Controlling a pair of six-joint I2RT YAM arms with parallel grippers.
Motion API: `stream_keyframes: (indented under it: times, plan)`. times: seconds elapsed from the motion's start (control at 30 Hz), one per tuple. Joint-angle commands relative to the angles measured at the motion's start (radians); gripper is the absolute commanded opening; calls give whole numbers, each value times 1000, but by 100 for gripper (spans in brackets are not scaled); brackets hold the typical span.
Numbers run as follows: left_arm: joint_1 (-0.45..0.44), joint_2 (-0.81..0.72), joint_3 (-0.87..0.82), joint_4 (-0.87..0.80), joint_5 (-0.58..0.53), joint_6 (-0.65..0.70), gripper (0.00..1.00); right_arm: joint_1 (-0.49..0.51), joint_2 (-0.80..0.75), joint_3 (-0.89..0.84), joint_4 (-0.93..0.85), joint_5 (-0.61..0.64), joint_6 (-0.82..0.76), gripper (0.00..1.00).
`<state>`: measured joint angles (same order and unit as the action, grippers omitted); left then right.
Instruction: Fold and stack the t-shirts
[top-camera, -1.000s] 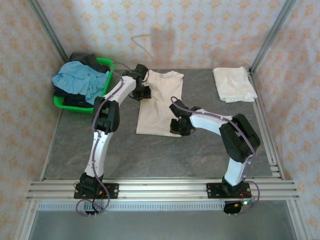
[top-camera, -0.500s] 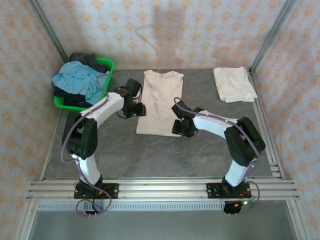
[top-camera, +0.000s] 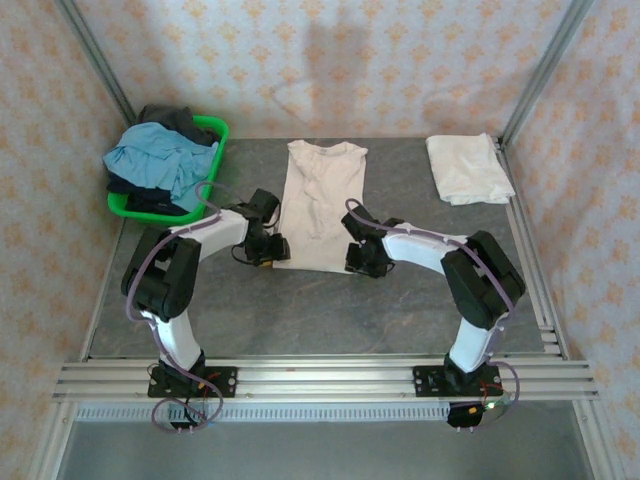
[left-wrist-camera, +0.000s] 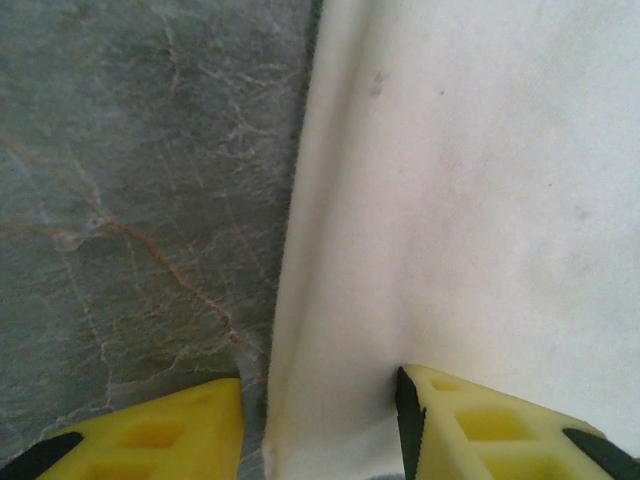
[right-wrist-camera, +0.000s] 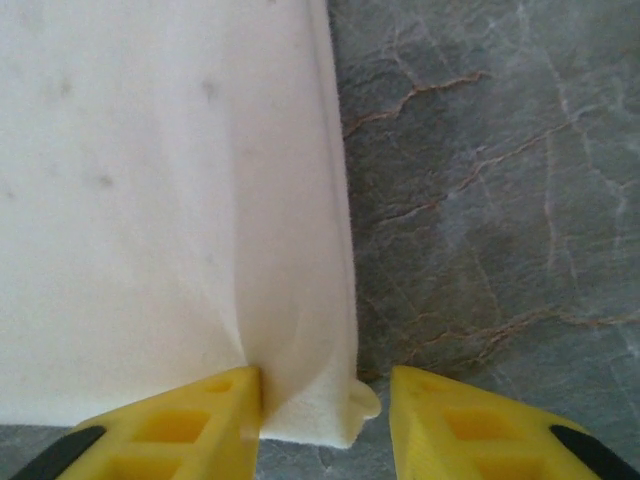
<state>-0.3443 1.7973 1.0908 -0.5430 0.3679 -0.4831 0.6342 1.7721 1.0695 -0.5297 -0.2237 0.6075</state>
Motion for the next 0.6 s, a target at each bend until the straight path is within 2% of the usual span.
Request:
stream_keyframes:
  times: [0.0, 0.27, 0.57]
  plan:
    - [-17, -29, -48, 61, 50, -36, 36, 13, 56, 42, 17, -26, 1, 26]
    - [-35, -88, -103, 97, 31, -77, 18, 13, 85, 86, -15, -36, -27, 3]
    - [-56, -170, -217, 175, -3, -138, 18, 15, 31, 39, -20, -25, -59, 0]
